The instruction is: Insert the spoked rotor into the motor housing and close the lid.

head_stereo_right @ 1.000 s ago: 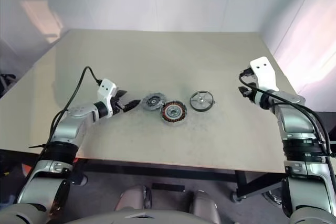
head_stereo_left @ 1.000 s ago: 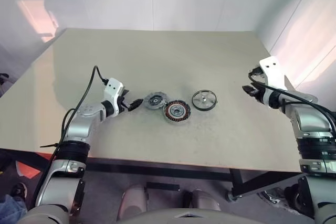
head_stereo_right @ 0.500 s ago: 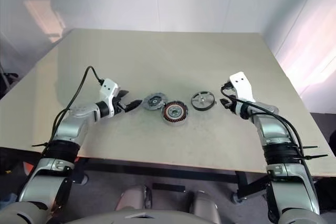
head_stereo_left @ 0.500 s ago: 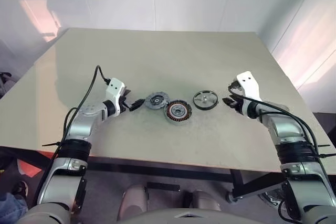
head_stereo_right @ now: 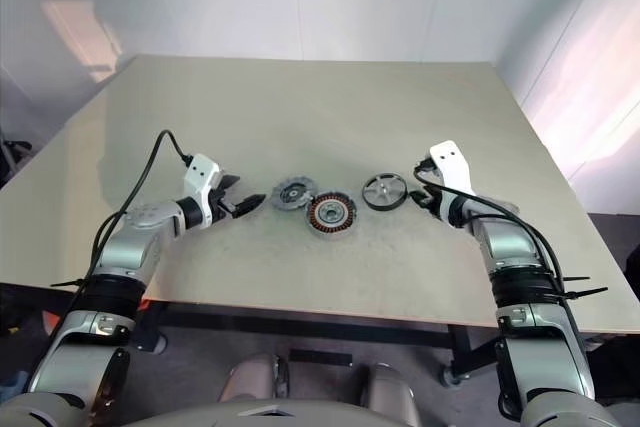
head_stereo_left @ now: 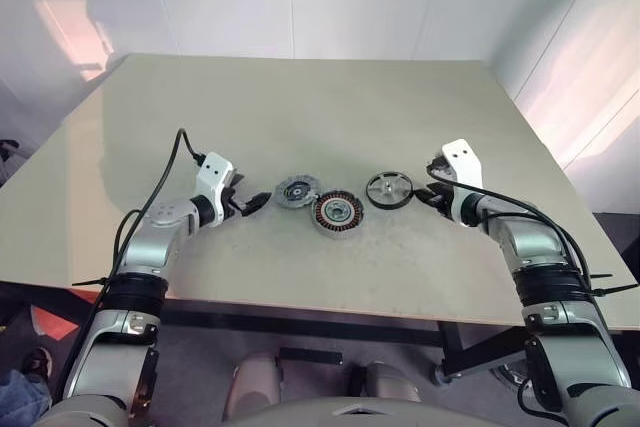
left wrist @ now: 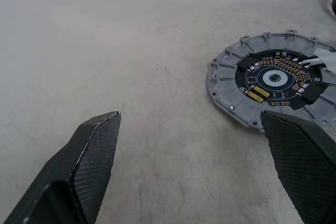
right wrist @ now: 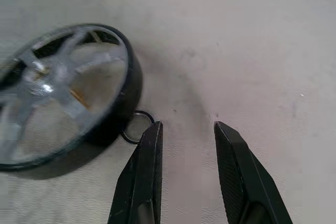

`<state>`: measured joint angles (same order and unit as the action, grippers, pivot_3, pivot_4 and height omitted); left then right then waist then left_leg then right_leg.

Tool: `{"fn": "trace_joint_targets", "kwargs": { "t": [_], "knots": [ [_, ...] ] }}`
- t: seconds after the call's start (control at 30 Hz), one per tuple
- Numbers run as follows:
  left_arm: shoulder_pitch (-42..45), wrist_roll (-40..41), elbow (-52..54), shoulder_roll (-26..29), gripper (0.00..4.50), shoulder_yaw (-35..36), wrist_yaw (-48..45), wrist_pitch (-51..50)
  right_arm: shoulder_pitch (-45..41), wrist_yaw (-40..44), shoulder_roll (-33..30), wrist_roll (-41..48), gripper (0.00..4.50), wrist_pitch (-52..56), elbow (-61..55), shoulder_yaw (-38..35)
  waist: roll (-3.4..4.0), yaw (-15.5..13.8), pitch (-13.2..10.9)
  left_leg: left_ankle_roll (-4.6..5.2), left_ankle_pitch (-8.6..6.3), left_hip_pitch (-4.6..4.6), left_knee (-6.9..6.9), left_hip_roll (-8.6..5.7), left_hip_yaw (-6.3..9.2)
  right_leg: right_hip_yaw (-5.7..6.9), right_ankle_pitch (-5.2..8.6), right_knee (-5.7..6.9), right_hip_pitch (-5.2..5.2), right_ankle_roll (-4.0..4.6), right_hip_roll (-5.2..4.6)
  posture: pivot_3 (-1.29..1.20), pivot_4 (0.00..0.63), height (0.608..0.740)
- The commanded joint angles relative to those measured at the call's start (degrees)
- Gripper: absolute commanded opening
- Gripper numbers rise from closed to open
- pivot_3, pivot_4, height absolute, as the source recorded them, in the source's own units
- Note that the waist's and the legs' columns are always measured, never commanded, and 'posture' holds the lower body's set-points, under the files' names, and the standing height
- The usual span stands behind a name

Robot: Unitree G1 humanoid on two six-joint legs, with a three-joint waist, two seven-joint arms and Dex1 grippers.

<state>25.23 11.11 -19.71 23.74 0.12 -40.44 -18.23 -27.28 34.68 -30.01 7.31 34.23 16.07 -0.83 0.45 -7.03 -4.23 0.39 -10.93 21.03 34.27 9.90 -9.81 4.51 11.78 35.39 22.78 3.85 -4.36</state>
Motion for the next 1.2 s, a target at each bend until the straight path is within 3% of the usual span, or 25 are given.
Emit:
{"fn": "trace_joint_targets", "kwargs": {
  "t": [0.03,0.23,0.87,1.17,1.2],
  "knots": [
    [1.14,0.37,1.61,0.63,4.50,0.99,0.12,0.23,-0.03,0.35,0.54,1.98,1.67,2.56,-8.82,-0.07,0.00,-0.02,0.00,0.01,0.00,0.01,0.00,0.00,0.00,0.00,-0.01,0.00,0.00,0.02,0.00,0.00,0.000,0.740],
    [1.37,0.34,1.41,0.44,4.50,0.86,0.13,0.23,1.12,-0.09,0.43,1.54,1.67,4.72,-12.63,0.51,0.00,-0.07,0.00,0.01,-0.01,0.01,0.00,-0.01,0.00,0.00,0.04,-0.01,0.00,-0.06,-0.01,0.00,0.000,0.740],
    [0.88,0.37,2.16,0.82,4.50,0.97,0.06,0.03,0.55,-0.73,1.31,-1.43,1.67,-0.91,0.05,2.22,-0.01,0.06,0.00,-0.02,0.01,-0.06,0.00,-0.01,0.00,0.00,0.16,-0.01,-0.06,-0.27,0.00,0.00,0.000,0.740],
    [0.68,0.41,2.63,0.95,4.50,1.11,0.16,-0.32,-1.68,-1.46,3.16,-1.34,1.67,-1.69,7.86,1.94,-0.02,0.36,0.01,-0.04,0.01,-1.02,-0.01,0.02,0.00,0.00,0.20,-0.23,-0.92,-0.34,0.00,0.00,0.000,0.740],
    [0.62,0.42,2.71,0.98,4.50,1.14,0.17,-0.34,-1.75,-1.63,3.22,-1.31,1.31,-1.65,8.20,1.83,-0.02,0.42,0.01,-0.04,0.01,-1.07,-0.02,0.03,0.00,0.02,0.20,-0.34,-1.01,-0.35,0.00,0.00,0.000,0.740]
  ]
}}
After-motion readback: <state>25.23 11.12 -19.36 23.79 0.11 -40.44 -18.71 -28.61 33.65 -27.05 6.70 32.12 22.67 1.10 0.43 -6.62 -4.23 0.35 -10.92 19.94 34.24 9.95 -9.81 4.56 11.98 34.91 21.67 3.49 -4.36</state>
